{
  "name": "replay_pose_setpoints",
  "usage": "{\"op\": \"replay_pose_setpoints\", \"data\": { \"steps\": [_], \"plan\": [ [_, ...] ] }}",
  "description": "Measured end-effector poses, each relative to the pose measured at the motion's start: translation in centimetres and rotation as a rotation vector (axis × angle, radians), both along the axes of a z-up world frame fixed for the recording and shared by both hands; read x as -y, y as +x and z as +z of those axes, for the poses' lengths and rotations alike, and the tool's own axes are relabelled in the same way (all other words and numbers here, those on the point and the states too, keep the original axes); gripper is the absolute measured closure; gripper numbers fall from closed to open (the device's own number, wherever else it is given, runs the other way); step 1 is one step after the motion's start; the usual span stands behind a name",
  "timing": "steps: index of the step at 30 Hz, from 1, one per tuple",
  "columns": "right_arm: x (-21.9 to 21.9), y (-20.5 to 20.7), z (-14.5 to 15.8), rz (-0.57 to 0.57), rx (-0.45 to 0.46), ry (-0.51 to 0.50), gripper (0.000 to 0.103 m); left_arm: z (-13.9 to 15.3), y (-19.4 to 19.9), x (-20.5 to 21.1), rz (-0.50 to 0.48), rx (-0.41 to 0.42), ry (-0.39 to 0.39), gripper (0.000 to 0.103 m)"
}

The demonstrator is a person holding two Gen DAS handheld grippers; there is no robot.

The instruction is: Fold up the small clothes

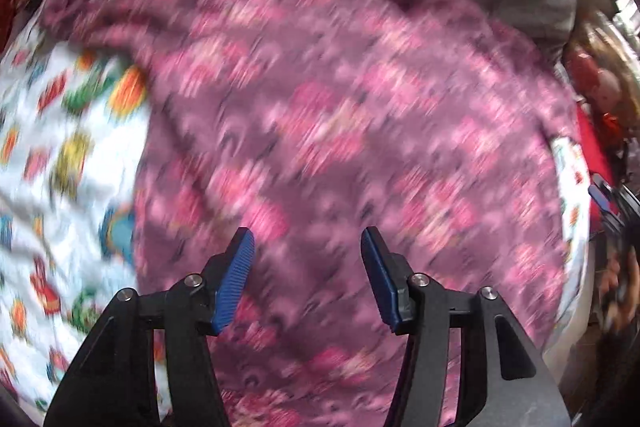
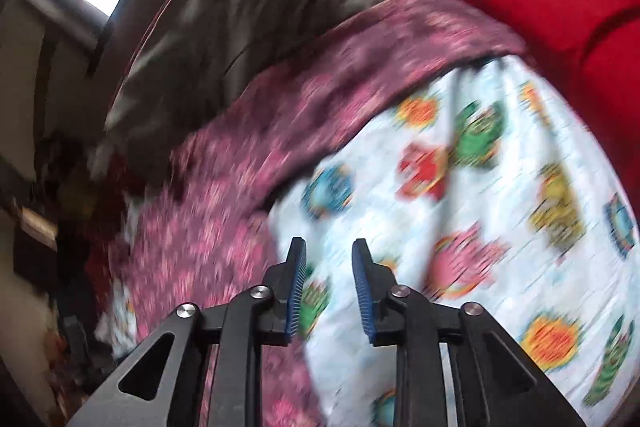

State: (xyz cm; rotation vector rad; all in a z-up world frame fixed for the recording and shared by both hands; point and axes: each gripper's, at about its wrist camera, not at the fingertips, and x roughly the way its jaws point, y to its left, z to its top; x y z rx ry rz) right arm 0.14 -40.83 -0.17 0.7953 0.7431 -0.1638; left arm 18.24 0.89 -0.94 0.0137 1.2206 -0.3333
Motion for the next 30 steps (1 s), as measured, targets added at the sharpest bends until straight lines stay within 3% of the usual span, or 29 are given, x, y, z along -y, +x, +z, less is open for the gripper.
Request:
{"op": "replay_pose_setpoints", "data": {
  "steps": [4,7,10,12,14,16,19,22,26,30],
  "plan": [
    [10.9,-1.0,-1.8,-0.355,0.031,0.147,0.064,1.4,3.2,3.2,-0.024,0.053,-0.034,0.048],
    [15.5,-1.1,-4.8,-0.538,0.074,0.29,0.058,1.1,5.3,5.6,-0.029,0.059,-0.024,0.048],
    [17.5,1.1,-7.4,-0.583,0.1,0.431,0.058,0.6,7.3,8.1,-0.04,0.063,-0.008,0.048],
    [18.4,2.7,-8.2,-0.586,0.1,0.447,0.058,0.2,9.2,9.8,-0.034,0.076,-0.003,0.048],
    [19.1,4.2,-9.1,-0.592,0.115,0.465,0.048,-0.5,10.9,11.1,-0.015,0.066,-0.023,0.048],
    [20.0,4.7,-9.9,-0.617,0.129,0.489,0.046,-1.3,12.3,11.9,0.008,0.044,-0.039,0.048],
    [20.4,4.7,-10.9,-0.664,0.19,0.533,0.049,-2.2,13.4,12.6,0.042,0.054,-0.025,0.045],
    [20.1,4.0,-10.2,-0.678,0.268,0.512,0.089,-2.2,13.4,12.9,0.035,0.06,-0.023,0.04],
    [18.6,3.1,-5.3,-0.623,0.354,0.329,0.092,-2.1,13.1,13.1,0.013,0.07,-0.012,0.04],
    [15.3,3.8,0.1,-0.471,0.392,0.201,0.092,-1.9,12.9,12.4,0.022,0.063,-0.036,0.04]
  ]
}}
